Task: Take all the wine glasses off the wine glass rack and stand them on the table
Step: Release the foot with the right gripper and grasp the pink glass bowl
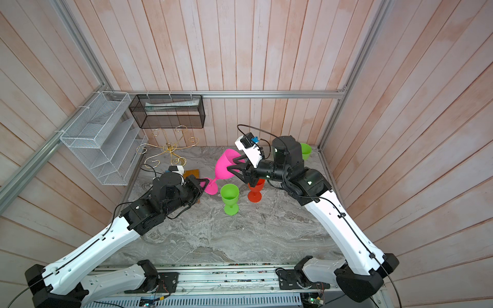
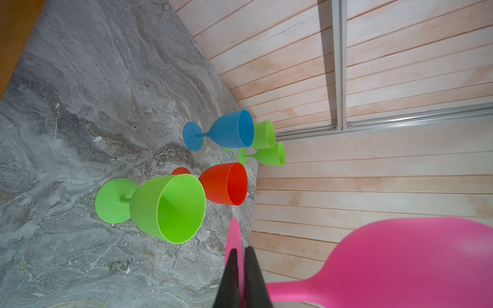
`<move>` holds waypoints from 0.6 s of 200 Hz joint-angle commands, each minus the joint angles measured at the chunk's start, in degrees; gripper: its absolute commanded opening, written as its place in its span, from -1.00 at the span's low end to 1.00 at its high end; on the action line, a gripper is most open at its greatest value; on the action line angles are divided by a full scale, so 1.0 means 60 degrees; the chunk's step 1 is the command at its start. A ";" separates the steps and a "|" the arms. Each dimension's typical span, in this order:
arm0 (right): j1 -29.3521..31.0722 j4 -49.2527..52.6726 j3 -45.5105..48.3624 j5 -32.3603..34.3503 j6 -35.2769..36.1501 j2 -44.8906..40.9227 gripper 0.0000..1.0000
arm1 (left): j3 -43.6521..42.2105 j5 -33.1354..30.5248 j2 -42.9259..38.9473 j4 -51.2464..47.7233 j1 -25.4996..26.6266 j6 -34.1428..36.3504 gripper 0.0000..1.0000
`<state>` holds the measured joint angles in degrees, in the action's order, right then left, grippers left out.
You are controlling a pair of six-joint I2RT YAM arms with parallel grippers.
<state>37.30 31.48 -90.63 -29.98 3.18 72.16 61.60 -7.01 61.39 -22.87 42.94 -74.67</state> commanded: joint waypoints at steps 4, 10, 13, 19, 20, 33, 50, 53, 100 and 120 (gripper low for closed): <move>0.0137 0.0330 -0.0352 -0.0138 0.0107 0.0123 -0.27 | -0.0311 -0.0326 -0.0282 0.0450 0.0051 0.0178 -1.00; 0.0148 0.0364 -0.0363 -0.0142 0.0116 0.0166 -0.31 | -0.0347 -0.0352 -0.0324 0.0483 0.0049 0.0193 -1.00; 0.0153 0.0400 -0.0389 -0.0151 0.0127 0.0187 -0.33 | -0.0370 -0.0366 -0.0341 0.0490 0.0050 0.0206 -1.00; 0.0170 0.0447 -0.0422 -0.0147 0.0156 0.0233 -0.40 | -0.0388 -0.0396 -0.0368 0.0497 0.0051 0.0214 -1.00; 0.0170 0.0456 -0.0422 -0.0146 0.0157 0.0248 -0.41 | -0.0399 -0.0398 -0.0370 0.0499 0.0051 0.0214 -1.00; 0.0196 0.0522 -0.0474 -0.0238 0.0169 0.0334 -0.58 | -0.0451 -0.0456 -0.0441 0.0527 0.0051 0.0230 -1.00; 0.0257 0.0627 -0.0525 -0.0420 0.0252 0.0422 -0.79 | -0.0527 -0.0566 -0.0509 0.0520 0.0051 0.0253 -1.00; 0.0271 0.0639 -0.0536 -0.0425 0.0271 0.0442 -0.84 | -0.0532 -0.0593 -0.0523 0.0493 0.0051 0.0234 -1.00; 0.0344 0.0770 -0.0525 -0.0668 0.0337 0.0556 -1.00 | -0.0536 -0.0806 -0.0690 0.0345 0.0051 0.0299 -1.00; 0.0348 0.0741 -0.0474 -0.0486 0.0312 0.0527 -1.00 | -0.0554 -0.0870 -0.0747 0.0300 0.0051 0.0342 -0.74</move>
<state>38.98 34.30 -93.01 -34.83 4.54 74.35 58.61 -9.85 58.26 -22.65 42.94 -72.77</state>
